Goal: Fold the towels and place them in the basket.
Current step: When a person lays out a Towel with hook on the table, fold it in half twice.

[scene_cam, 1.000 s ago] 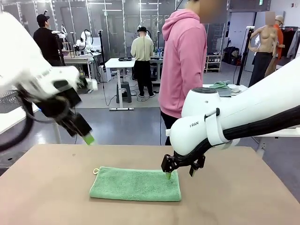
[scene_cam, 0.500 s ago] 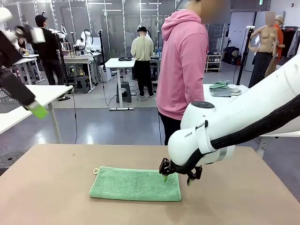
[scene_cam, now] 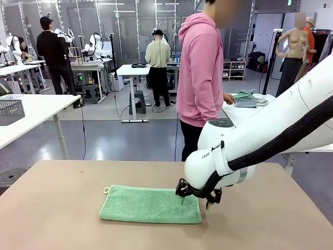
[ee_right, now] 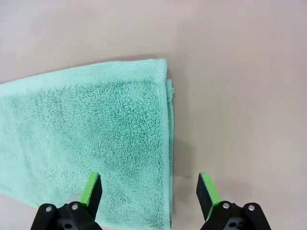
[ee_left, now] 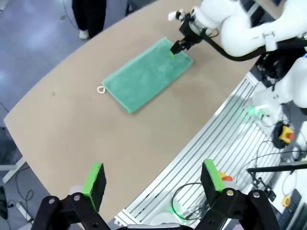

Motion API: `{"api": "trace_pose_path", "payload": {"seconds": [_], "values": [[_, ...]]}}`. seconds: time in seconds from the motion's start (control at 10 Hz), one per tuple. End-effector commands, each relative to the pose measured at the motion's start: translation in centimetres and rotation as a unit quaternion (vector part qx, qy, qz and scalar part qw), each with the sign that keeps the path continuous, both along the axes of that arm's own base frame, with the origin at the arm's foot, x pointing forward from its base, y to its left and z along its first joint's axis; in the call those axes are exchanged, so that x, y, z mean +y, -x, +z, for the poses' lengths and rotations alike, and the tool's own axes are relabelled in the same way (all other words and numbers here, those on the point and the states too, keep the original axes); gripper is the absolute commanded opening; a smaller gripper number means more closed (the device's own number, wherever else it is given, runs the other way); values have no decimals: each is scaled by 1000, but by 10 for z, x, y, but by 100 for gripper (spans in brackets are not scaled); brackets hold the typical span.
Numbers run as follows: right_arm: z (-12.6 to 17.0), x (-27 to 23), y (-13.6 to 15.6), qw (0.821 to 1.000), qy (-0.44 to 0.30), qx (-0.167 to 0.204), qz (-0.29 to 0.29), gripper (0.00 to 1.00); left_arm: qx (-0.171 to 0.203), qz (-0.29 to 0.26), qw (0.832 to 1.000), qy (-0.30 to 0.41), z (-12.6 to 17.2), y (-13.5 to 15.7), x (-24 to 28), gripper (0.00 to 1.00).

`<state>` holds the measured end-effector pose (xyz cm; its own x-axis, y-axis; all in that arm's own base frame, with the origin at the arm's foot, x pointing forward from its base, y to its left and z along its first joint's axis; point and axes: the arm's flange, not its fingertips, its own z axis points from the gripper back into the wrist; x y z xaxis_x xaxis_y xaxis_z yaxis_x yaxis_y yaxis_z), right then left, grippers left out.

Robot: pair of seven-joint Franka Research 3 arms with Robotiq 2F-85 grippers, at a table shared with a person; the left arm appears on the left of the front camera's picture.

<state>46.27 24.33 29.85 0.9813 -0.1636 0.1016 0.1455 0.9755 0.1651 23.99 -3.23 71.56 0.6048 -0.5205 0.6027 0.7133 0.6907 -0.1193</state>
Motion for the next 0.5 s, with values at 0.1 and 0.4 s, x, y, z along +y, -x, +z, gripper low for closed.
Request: {"api": "trace_pose_path", "payload": {"seconds": [0.1, 0.4], "values": [[-3, 15, -6, 999, 18, -6, -30, 100, 9, -14, 998, 56, 7, 12, 37, 100], [-6, 17, -13, 999, 19, 7, -34, 100, 3, 1, 998, 58, 5, 8, 42, 100]]}}
